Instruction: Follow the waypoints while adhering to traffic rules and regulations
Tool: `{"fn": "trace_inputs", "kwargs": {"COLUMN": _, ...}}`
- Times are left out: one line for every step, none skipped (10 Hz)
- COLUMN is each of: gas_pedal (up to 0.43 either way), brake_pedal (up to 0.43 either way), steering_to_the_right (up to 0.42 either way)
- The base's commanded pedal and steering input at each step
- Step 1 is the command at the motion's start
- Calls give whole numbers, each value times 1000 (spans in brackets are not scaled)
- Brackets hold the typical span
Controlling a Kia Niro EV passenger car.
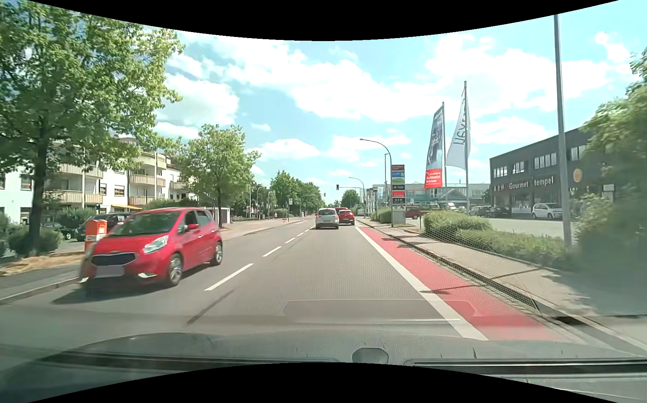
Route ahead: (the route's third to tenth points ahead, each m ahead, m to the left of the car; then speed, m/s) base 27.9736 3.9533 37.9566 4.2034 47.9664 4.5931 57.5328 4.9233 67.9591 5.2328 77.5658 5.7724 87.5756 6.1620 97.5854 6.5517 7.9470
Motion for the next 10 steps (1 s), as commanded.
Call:
{"fn": "trace_inputs", "kwargs": {"gas_pedal": 0, "brake_pedal": 232, "steering_to_the_right": -2}}
{"fn": "trace_inputs", "kwargs": {"gas_pedal": 0, "brake_pedal": 238, "steering_to_the_right": -2}}
{"fn": "trace_inputs", "kwargs": {"gas_pedal": 0, "brake_pedal": 238, "steering_to_the_right": -2}}
{"fn": "trace_inputs", "kwargs": {"gas_pedal": 0, "brake_pedal": 238, "steering_to_the_right": -2}}
{"fn": "trace_inputs", "kwargs": {"gas_pedal": 0, "brake_pedal": 238, "steering_to_the_right": -2}}
{"fn": "trace_inputs", "kwargs": {"gas_pedal": 0, "brake_pedal": 238, "steering_to_the_right": -2}}
{"fn": "trace_inputs", "kwargs": {"gas_pedal": 0, "brake_pedal": 238, "steering_to_the_right": -2}}
{"fn": "trace_inputs", "kwargs": {"gas_pedal": 0, "brake_pedal": 238, "steering_to_the_right": -2}}
{"fn": "trace_inputs", "kwargs": {"gas_pedal": 0, "brake_pedal": 238, "steering_to_the_right": -2}}
{"fn": "trace_inputs", "kwargs": {"gas_pedal": 0, "brake_pedal": 238, "steering_to_the_right": -2}}
